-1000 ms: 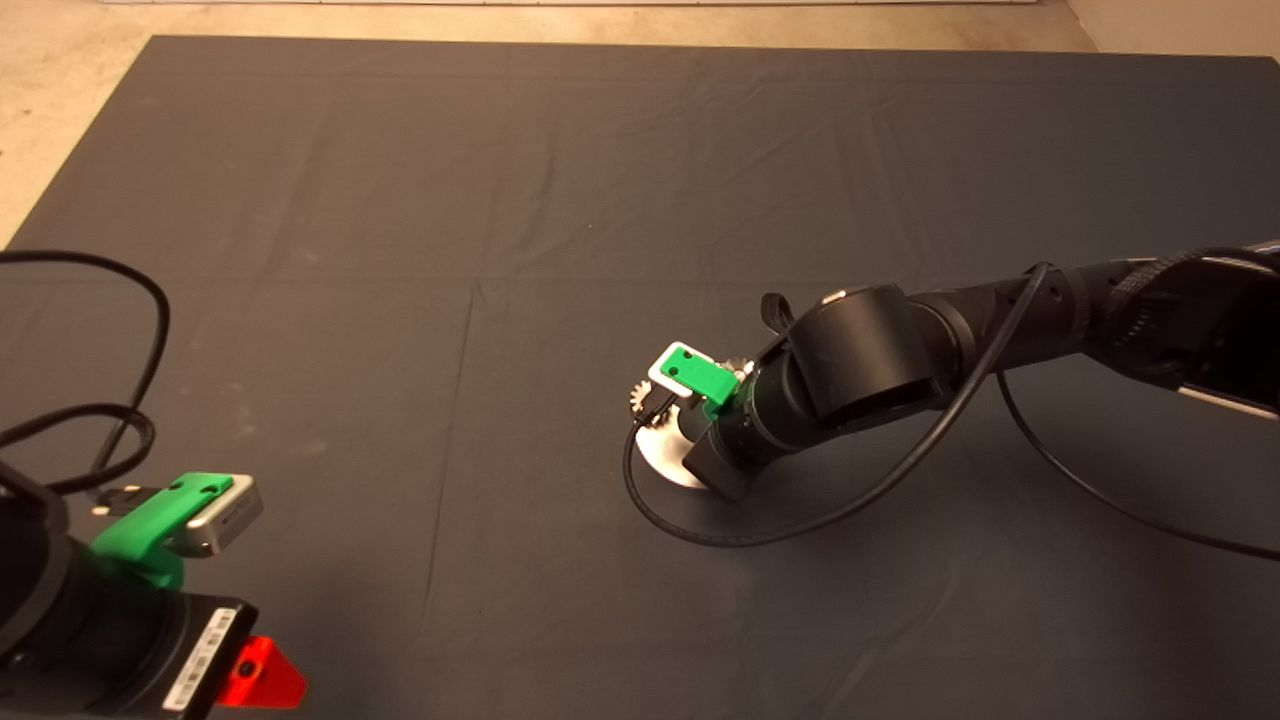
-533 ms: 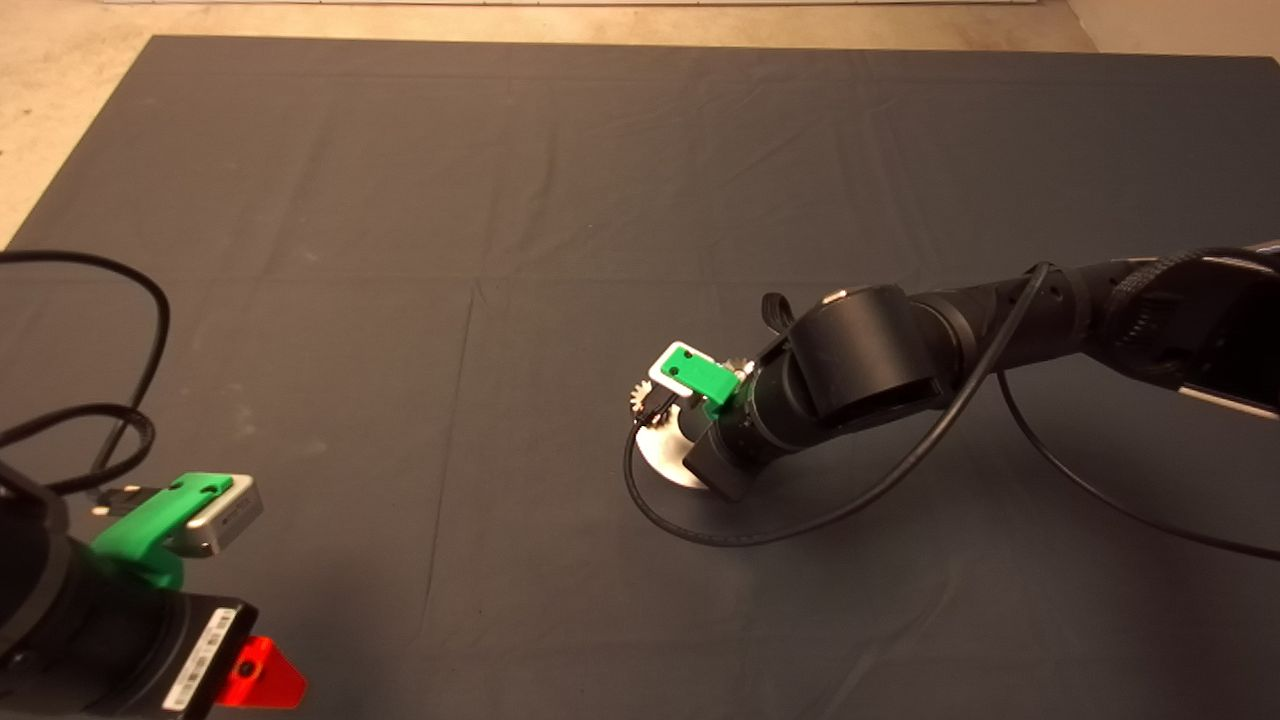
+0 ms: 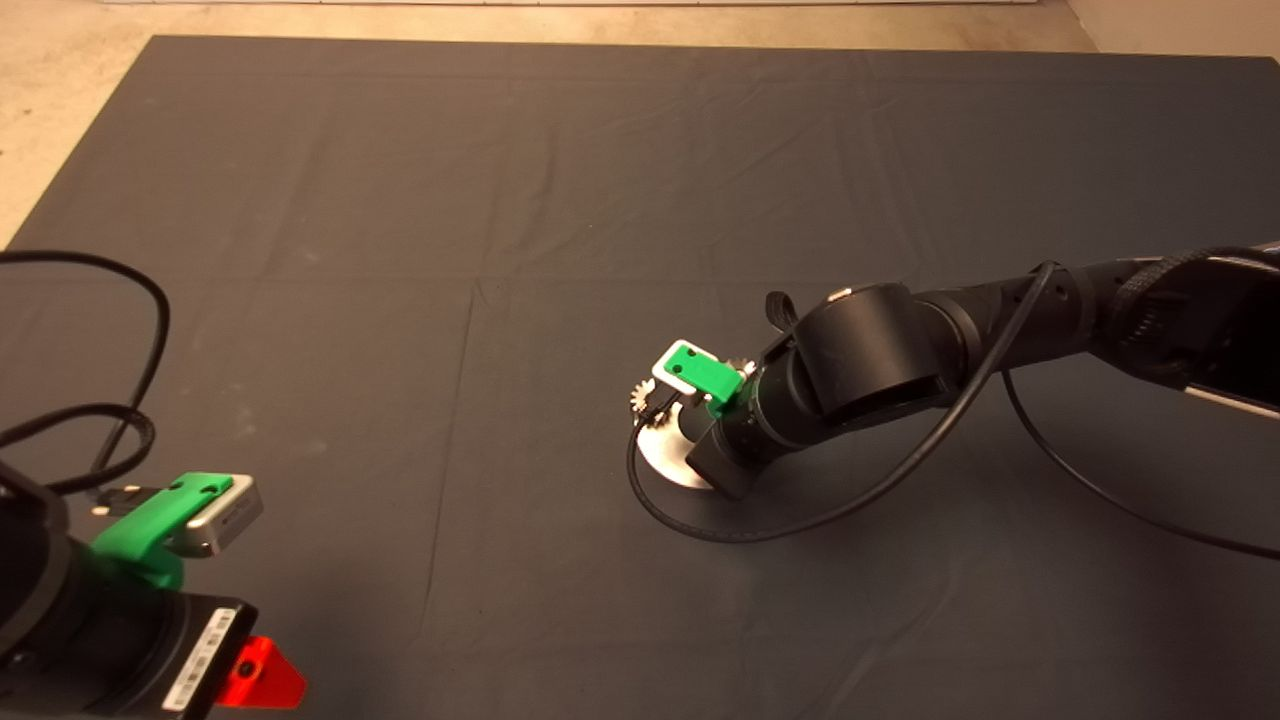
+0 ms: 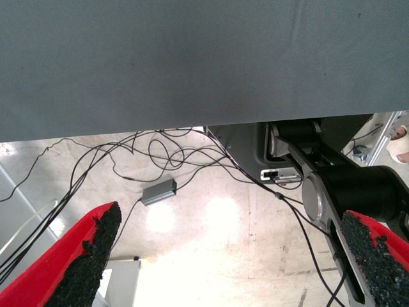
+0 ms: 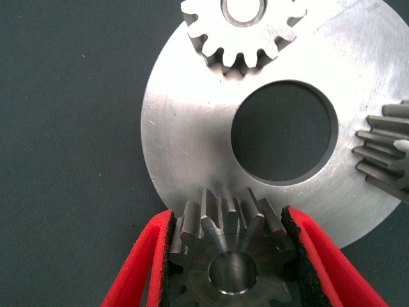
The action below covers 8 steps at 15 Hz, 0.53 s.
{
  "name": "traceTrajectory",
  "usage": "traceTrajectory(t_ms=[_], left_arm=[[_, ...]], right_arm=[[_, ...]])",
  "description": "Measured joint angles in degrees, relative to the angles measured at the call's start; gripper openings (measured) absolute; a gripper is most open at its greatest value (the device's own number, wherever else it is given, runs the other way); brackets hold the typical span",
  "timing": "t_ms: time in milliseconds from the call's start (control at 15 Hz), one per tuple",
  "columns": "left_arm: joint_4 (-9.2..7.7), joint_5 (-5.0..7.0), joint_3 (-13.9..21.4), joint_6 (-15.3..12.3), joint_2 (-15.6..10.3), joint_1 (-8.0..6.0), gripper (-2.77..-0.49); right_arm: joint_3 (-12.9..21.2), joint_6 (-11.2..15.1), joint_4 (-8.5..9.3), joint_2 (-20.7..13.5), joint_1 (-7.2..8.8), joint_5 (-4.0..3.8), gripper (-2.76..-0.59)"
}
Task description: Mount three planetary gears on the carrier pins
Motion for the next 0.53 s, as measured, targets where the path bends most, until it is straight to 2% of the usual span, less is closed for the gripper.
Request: traceTrajectory(t_ms=[200, 533], left_arm=[[0.00, -0.02, 0.0, 0.0, 0.0, 0.00, -0.78], [-0.02, -0.01, 0.0, 0.0, 0.0, 0.00, -0.78]], right_arm=[[0.6, 0.0, 0.31, -0.4, 0.04, -0.45, -2.35], [1.0, 0.0, 1.30, -0.5, 0.10, -0.44, -2.36]])
